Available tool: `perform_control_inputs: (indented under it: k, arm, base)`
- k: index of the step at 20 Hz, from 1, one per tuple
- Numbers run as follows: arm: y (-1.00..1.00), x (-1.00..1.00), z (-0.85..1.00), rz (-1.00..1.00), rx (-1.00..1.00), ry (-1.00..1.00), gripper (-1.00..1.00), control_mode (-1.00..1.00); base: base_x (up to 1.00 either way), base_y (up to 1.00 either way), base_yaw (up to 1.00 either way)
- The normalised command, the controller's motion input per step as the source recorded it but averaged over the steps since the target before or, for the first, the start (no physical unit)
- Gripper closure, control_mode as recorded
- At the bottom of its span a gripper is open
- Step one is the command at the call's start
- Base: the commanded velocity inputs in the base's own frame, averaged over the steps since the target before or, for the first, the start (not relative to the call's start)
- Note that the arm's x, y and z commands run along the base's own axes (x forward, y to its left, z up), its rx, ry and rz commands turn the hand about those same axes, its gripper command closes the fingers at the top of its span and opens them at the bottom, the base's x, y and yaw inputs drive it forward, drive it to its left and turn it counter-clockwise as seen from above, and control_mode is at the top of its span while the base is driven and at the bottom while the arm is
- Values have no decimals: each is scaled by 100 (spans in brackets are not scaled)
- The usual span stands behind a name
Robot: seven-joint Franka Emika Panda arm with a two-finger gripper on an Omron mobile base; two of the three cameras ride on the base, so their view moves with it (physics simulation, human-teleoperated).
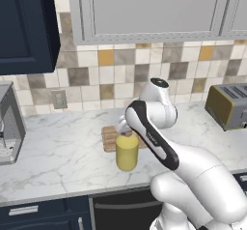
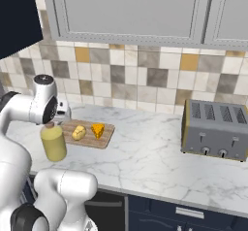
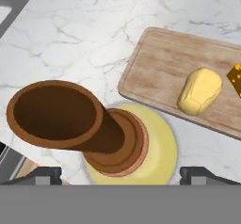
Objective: Retrieve the reheated potato from the microwave, then place the potato, cheese, and condiment on the cutting board.
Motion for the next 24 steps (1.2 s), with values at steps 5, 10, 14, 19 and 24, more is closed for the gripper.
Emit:
perform_control_inputs:
  k: [5, 10, 14, 19, 24]
  arm:
    - [1, 29, -21, -3, -1, 0, -100, -100]
    - [9, 13, -23, 0, 0, 0, -100, -100]
    - [11, 0, -17, 0, 0, 0, 100, -100]
    - [0, -18, 2, 0, 0, -2, 100, -100]
    - [0, -38, 71, 0, 0, -21, 100, -100]
  base:
    - [0, 0, 0]
    - [0, 0, 0]
    - [0, 0, 0]
    - [0, 0, 0]
    - [0, 0, 0]
